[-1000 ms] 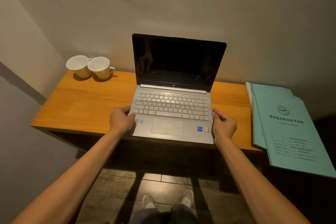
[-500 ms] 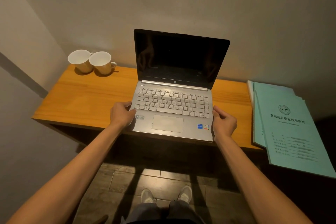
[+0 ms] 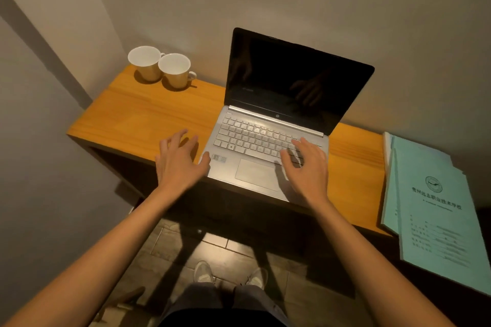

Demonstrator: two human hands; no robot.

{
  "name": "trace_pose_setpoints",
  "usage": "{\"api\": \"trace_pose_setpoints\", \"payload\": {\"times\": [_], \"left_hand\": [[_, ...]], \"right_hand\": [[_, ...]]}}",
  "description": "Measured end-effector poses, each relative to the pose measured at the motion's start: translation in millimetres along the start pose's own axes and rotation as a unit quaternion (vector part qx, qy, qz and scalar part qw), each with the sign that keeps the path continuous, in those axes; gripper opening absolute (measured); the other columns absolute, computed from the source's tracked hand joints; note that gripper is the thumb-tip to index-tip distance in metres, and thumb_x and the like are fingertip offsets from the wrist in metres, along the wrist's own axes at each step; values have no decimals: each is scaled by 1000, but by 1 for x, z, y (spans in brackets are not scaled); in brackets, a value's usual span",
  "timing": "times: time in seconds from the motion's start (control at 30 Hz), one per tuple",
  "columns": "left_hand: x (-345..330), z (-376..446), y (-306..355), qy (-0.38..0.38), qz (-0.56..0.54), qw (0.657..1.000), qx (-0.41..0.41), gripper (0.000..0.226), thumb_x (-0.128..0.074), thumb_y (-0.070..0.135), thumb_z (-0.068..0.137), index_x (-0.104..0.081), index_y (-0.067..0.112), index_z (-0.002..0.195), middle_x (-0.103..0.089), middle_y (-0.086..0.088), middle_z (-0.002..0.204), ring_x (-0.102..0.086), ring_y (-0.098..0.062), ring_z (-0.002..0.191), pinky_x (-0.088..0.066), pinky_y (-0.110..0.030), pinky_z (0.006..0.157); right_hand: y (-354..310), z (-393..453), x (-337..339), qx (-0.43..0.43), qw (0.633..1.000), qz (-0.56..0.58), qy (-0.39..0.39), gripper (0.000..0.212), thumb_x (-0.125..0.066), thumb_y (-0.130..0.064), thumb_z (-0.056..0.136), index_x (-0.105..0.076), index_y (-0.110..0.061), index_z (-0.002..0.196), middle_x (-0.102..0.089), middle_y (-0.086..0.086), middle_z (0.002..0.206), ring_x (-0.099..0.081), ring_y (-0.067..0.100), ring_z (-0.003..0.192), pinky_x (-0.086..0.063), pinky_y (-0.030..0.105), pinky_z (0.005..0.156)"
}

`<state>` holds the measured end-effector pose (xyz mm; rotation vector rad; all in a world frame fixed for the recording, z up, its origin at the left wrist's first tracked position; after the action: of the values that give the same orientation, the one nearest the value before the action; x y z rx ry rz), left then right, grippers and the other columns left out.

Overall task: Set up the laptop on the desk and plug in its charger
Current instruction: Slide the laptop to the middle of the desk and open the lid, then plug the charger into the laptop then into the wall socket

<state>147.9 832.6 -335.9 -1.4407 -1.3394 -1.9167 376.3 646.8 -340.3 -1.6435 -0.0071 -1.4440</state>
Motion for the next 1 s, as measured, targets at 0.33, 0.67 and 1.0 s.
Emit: {"api": "trace_pose_setpoints", "payload": {"times": [0.33, 0.67, 1.0], "left_hand": [[5, -39, -55, 16, 49, 997, 55, 69, -36, 67, 91, -26, 40, 153, -2, 7, 167, 13, -28, 152, -2, -65, 114], [-15, -137, -79, 44, 83, 973, 213, 72, -34, 70, 92, -6, 47, 155, 14, 7, 166, 21, -31, 150, 3, -68, 112], [-37, -290, -74, 78, 129, 889, 432, 75, -29, 74, 89, -12, 44, 155, 12, 7, 166, 21, -29, 150, 6, -64, 113]], "right_hand": [[-74, -23, -60, 224, 952, -90, -188, 75, -43, -73, 93, -28, -39, 158, -11, -5, 171, 3, 18, 158, 0, 45, 124], [-123, -47, -106, 429, 849, -57, -302, 73, -41, -72, 95, -30, -38, 158, -17, -2, 170, 1, 21, 159, 1, 45, 124], [-145, -122, -129, 548, 715, 3, -434, 72, -39, -70, 96, -36, -31, 156, -30, 3, 166, -11, 25, 158, -14, 50, 125]]}}
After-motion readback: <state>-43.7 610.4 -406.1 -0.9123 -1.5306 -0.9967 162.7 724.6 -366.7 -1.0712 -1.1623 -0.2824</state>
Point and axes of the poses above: each hand's wrist, its own z-axis towards the middle knuckle, its own x-axis out of the back of the hand, y = z × x, the point moved 1 cm from there along z, towards the middle knuckle
